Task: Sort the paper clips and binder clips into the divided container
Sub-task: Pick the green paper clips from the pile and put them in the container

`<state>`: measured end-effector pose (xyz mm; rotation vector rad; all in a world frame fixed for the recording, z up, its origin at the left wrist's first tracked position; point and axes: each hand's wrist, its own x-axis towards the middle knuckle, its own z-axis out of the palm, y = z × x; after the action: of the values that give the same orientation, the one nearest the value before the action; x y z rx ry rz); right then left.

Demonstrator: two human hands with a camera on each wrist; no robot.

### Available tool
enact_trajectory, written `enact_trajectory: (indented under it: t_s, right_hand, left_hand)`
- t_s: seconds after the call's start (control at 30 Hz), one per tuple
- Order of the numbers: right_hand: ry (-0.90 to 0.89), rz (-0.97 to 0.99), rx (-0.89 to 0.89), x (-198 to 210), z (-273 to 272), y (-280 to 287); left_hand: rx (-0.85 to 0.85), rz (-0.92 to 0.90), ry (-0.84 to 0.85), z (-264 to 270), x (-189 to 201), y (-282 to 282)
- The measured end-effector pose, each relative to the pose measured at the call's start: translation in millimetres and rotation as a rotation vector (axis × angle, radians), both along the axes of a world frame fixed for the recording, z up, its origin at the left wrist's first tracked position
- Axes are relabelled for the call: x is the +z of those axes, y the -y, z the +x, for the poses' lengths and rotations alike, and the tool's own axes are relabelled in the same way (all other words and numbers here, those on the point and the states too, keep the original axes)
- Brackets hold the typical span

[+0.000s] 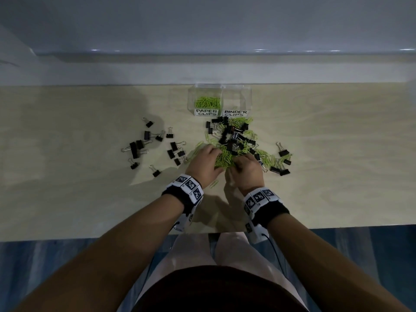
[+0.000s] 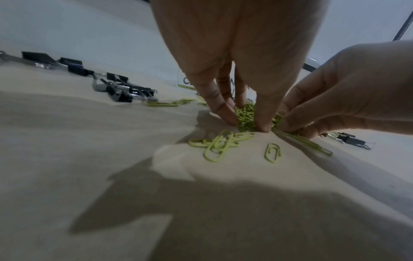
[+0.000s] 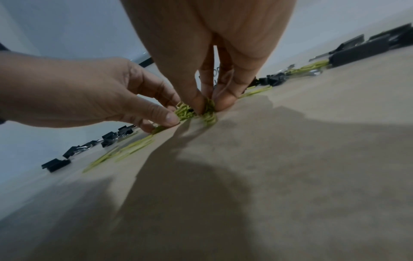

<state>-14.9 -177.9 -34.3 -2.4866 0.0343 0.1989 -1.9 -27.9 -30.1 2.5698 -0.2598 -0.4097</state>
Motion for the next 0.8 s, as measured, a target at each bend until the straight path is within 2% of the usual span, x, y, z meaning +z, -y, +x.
enact_trajectory:
  t_s: [0.17, 0.3, 0.53, 0.67, 0.8]
  right_hand:
    - [-0.01, 0.047, -0.026, 4.8, 7.3, 8.6]
    - [-0.149, 0.109, -0.078, 10.4, 7.0, 21.6]
    - [-0.277, 0.309, -0.154, 26.4, 19.2, 49.7]
    - [-0.249, 0.439, -0.114, 58.4, 52.6, 39.7]
    - [-0.119, 0.366, -0.025, 74.4, 106.9, 13.2]
  left_hand:
    - [0.02, -0.009, 0.011, 7.0, 3.9, 0.1]
    - [0.051, -0.051, -0.03, 10.9, 7.0, -9.4]
    - [0.213, -0.306, -0.129, 21.9, 25.8, -41.7]
    - [0.261, -0.349, -0.043, 52.2, 48.5, -51.4]
    - [0.262, -0.297, 0.093, 100.0, 65.9, -49.0]
